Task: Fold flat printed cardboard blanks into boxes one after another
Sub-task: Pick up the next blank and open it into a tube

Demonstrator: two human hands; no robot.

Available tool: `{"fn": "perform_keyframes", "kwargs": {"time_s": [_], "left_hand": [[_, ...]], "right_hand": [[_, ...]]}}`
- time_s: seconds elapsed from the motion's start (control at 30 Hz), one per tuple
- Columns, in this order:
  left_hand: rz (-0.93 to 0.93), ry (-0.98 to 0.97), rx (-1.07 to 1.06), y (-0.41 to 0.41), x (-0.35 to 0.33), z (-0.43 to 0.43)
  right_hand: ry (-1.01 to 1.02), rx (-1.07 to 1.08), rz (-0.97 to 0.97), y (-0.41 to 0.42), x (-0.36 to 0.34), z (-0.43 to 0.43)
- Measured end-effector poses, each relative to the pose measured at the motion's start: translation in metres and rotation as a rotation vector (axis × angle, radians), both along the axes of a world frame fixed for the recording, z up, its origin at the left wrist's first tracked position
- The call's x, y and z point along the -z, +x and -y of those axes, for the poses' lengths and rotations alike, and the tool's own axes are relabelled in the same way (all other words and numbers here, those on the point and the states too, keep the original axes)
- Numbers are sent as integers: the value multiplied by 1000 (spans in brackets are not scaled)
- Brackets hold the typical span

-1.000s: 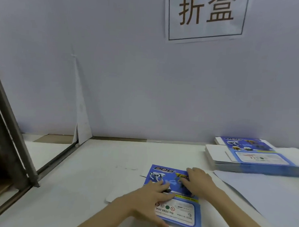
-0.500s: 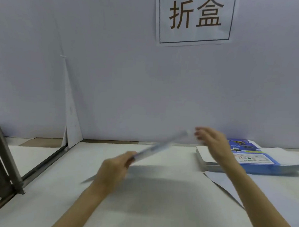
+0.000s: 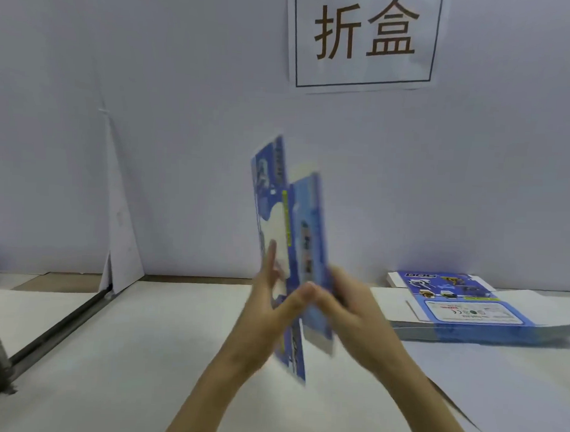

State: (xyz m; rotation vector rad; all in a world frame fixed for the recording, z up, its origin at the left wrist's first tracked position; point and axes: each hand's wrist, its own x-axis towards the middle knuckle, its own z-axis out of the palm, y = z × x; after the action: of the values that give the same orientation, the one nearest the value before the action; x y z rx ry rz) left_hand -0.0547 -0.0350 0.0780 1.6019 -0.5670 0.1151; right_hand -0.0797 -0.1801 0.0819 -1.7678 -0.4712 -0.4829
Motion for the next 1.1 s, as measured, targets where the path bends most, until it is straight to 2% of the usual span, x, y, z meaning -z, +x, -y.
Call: {"fn": "perform_keyframes", "kwargs": {"time_s": [0.07,0.1,0.27,0.37,0.43,0.53,0.6,0.7,0.8,0.87,0.97,1.1], "left_hand": [[-134,-146,113,-3,-3,-1],[-178,-222,117,-1,-6,-4],[-347,-304,76,2,-17,-28],[-366,-239,105,-3,-17,-26],[-373,-273,115,-5,-18,-25],[-332,-302,249,-7,-19,-28],[-295,-192,331,-9,-15,-29],[-221,-11,350,-11,-10,-26],[-50,273,353,-14,-11,-17],[30,440,226,-19,-11,-8],[74,498,31,-22,-10,3],[130,582,-142,-21,-7,4]], "right_hand": [[-153,-228,-79,-8,-1,-6],[-198,-243,-101,-10,-2,-4],[-504,-4,-56,-11,1,13],[-591,-1,-49,-12,3,10],[-624,-1,-40,-12,6,8],[-586,42,-32,-12,6,2],[-557,121,28,-11,3,0],[-656,212,123,-14,1,-2],[-626,331,367,-11,10,-4],[-563,373,388,-7,12,-1],[-546,357,436,-4,16,5],[-356,354,392,1,25,4]]}}
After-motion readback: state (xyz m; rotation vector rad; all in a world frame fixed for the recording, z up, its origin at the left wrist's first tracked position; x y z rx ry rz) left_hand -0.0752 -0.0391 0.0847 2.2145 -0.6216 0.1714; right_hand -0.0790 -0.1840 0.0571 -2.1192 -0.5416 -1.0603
